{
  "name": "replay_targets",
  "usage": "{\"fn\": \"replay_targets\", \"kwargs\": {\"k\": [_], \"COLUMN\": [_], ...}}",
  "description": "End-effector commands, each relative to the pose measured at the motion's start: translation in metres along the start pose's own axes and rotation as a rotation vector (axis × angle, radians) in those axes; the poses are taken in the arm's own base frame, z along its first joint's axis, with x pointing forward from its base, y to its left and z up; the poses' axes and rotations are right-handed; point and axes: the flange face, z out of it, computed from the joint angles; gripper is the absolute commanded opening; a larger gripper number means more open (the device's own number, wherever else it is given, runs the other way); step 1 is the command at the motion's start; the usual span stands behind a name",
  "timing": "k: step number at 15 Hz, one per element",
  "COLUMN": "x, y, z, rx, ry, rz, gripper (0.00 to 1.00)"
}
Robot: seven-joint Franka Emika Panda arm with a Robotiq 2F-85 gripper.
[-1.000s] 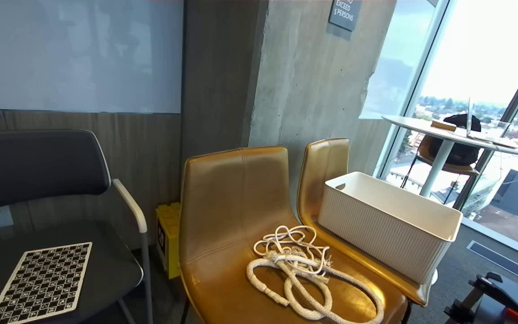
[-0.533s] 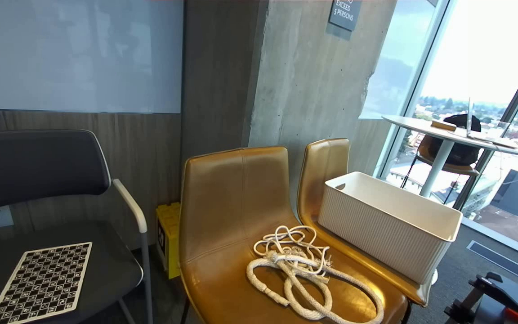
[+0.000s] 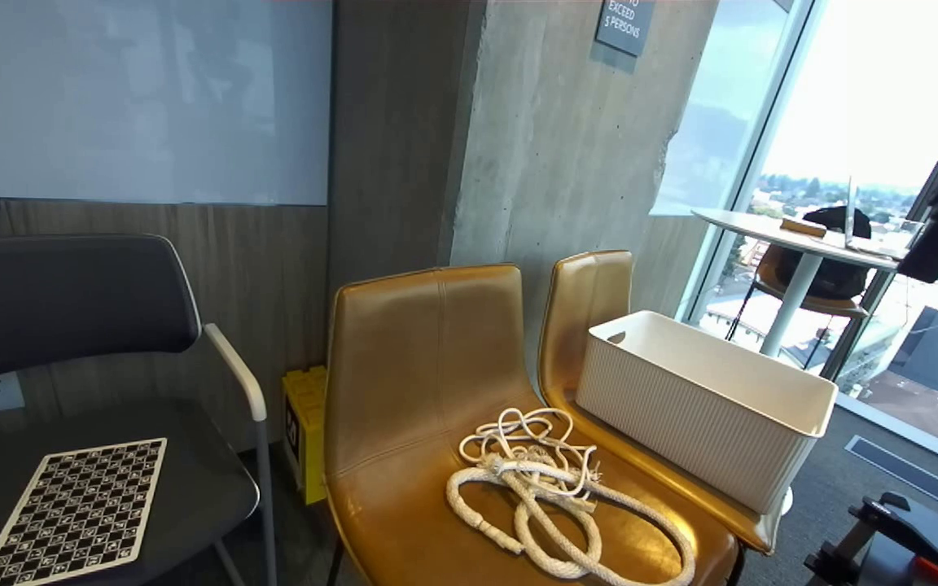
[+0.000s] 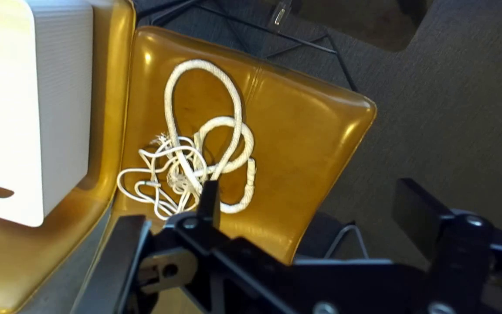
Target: Put the white ropes in the white storage container.
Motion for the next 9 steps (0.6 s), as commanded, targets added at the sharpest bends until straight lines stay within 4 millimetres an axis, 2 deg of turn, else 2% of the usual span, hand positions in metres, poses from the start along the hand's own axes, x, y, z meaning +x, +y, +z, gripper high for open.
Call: {"fn": "replay_targets", "kwargs": {"k": [1,6,9], "x": [0.035,0.098,0.138], "y": [-0.005,0.014,0.036], "z": [0.012,0.038,0.063], "rx": [-0.023,-0.052,-0.074], "ry": [0.083,0.122,0.106], "rz": [-0.097,-0.166,-0.184], "gripper": [1.00,1.00,1.00]}}
